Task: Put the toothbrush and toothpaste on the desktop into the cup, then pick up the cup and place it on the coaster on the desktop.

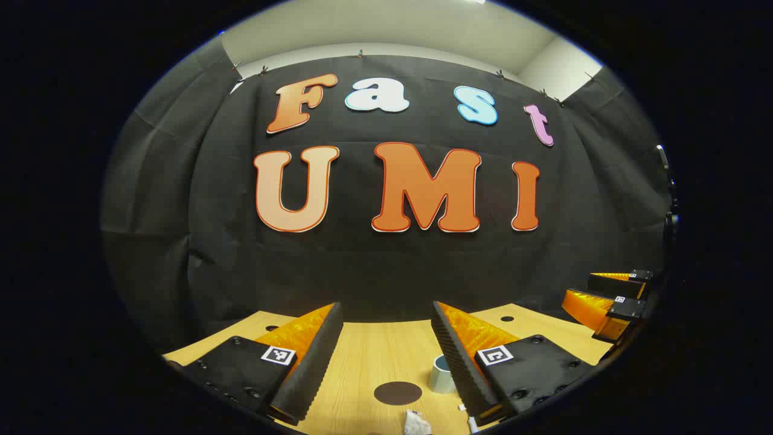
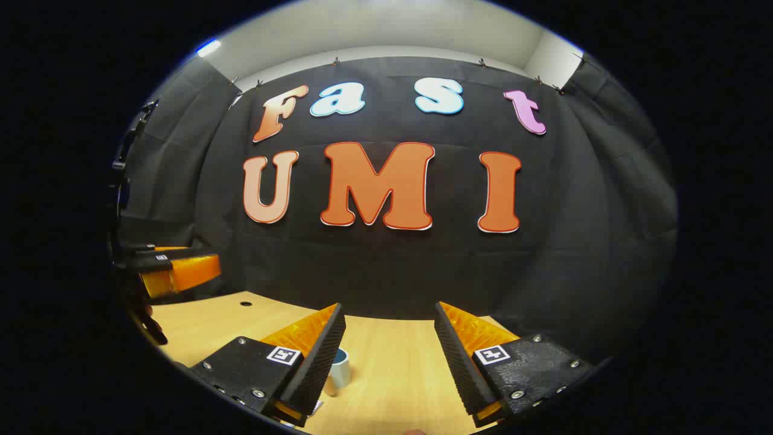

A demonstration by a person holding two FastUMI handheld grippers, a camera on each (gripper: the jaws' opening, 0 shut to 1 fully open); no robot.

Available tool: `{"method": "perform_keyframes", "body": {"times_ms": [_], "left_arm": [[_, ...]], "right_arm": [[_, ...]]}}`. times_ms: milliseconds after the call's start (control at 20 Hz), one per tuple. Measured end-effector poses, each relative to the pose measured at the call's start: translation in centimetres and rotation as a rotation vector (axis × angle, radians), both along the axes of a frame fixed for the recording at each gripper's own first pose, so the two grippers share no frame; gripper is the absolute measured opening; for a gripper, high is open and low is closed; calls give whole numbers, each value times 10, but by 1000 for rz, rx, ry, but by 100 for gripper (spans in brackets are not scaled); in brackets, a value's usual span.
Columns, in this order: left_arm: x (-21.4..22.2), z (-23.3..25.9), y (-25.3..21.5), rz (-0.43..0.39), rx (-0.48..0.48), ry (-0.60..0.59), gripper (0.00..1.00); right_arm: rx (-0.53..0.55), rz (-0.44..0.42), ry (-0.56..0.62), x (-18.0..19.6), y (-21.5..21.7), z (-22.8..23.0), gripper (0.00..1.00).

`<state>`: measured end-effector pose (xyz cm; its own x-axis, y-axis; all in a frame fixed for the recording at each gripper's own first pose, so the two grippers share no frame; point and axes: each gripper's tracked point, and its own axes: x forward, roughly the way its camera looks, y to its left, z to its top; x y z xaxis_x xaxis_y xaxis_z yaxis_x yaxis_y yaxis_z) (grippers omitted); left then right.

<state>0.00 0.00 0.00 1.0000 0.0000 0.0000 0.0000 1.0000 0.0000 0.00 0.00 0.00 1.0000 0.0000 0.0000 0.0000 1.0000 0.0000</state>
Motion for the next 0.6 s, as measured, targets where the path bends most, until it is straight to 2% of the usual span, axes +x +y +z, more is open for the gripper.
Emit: {"method": "perform_keyframes", "body": {"times_ms": [200, 500, 600], "left_arm": [[-3, 3, 0, 3, -11, 7, 94], [0, 2, 2, -6, 6, 21, 94], [1, -2, 6, -2, 19, 36, 94]], "right_arm": [[38, 28, 5, -12, 8, 4, 89], [3, 12, -8, -9, 12, 7, 91], [1, 11, -6, -5, 12, 6, 87]]}}
